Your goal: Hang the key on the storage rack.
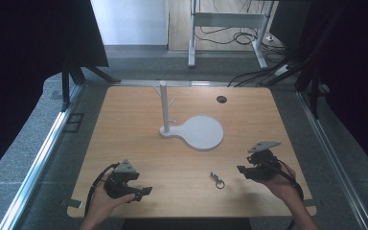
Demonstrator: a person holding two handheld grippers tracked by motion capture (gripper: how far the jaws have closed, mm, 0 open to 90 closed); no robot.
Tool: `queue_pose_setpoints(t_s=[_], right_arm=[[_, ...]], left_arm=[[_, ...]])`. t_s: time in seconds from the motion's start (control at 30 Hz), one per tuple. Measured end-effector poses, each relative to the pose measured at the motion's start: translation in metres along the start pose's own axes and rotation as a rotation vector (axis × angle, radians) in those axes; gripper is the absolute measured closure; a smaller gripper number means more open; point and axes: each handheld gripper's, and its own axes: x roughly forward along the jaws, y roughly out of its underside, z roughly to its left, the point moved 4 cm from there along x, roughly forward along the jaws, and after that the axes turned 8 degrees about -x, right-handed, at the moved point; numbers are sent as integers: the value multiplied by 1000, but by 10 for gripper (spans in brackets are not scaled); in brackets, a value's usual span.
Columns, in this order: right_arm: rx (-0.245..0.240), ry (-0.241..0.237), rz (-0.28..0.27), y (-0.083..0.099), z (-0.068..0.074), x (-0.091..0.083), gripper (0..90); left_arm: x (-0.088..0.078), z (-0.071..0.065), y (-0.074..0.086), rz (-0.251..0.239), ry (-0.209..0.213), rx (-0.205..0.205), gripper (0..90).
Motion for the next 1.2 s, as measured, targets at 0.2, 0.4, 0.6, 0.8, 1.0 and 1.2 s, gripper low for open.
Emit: queue_pose_setpoints(t_s=[0.2, 0.4, 0.6, 0.8, 1.0, 1.2], right_arm=[[-20, -36, 49, -5, 8, 7, 498], [-62, -72, 80, -13, 22, 16, 530], [-82, -123, 94, -21, 34, 26, 574], [-99, -147, 124, -25, 42, 37, 586], [-102, -166, 143, -25, 46, 45, 591], [-107, -182, 166, -26, 50, 52, 604]], left_arm=[[1, -1, 0, -1, 8, 1, 233], [1, -2, 0, 2, 11, 6, 233], [1, -3, 0, 3, 12, 7, 233], [1, -2, 0, 4, 12, 5, 233], [0, -1, 0, 1, 10, 4, 233], [1, -2, 0, 6, 10, 6, 232]])
